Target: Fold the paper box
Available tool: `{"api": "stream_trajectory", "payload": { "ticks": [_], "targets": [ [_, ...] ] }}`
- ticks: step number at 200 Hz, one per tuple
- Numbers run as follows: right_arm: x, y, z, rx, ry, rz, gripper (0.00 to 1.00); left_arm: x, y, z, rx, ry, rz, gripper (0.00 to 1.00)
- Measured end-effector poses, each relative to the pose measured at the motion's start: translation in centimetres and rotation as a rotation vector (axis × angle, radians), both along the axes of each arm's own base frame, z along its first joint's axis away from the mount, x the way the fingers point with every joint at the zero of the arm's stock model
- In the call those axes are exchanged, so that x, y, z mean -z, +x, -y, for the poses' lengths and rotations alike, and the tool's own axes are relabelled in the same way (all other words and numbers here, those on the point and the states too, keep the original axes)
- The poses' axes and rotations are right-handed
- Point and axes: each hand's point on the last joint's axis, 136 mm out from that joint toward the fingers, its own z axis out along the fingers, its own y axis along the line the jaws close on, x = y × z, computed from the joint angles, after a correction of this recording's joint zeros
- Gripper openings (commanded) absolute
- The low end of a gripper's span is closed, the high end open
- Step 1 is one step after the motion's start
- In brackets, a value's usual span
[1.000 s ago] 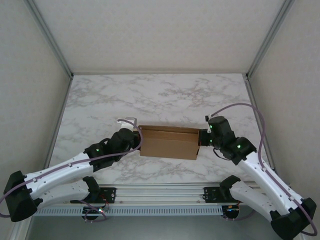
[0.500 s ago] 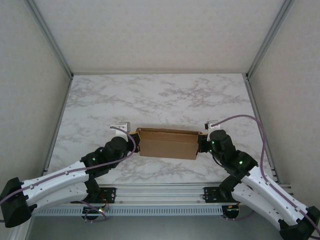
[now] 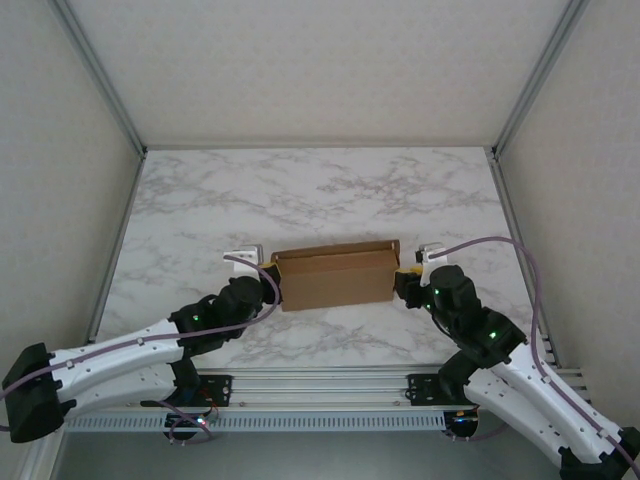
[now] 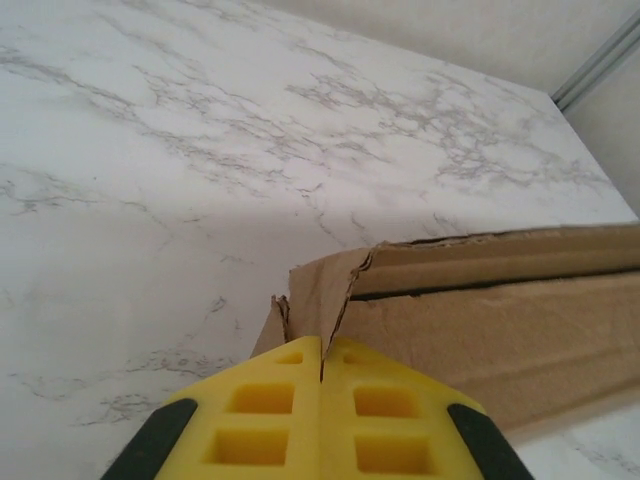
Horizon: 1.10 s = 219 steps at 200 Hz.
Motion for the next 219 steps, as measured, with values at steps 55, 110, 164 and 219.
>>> {"api": "stream_trajectory", "payload": {
  "ticks": [55, 110, 164, 219],
  "targets": [
    [-6.0, 0.3, -0.7, -0.021, 0.051, 0.058, 0.57, -0.1, -0.1, 0.0, -0.011, 0.058, 0.014, 0.0],
    [-11.3, 6.0, -2.3, 0.097, 0.057, 0.003, 0.56, 0.0, 0.0, -0.1, -0.017, 0.094, 0.02, 0.0],
    [-6.9, 9.8, -0.8, 0.236, 0.006, -0.138, 0.56, -0.1, 0.0, -0.2, -0.02, 0.107, 0.027, 0.0],
    [-3.9, 10.2, -2.0, 0.214, 0.036, -0.208, 0.52, -0.2, 0.1, 0.0, -0.016, 0.131, 0.031, 0.0]
  ]
}}
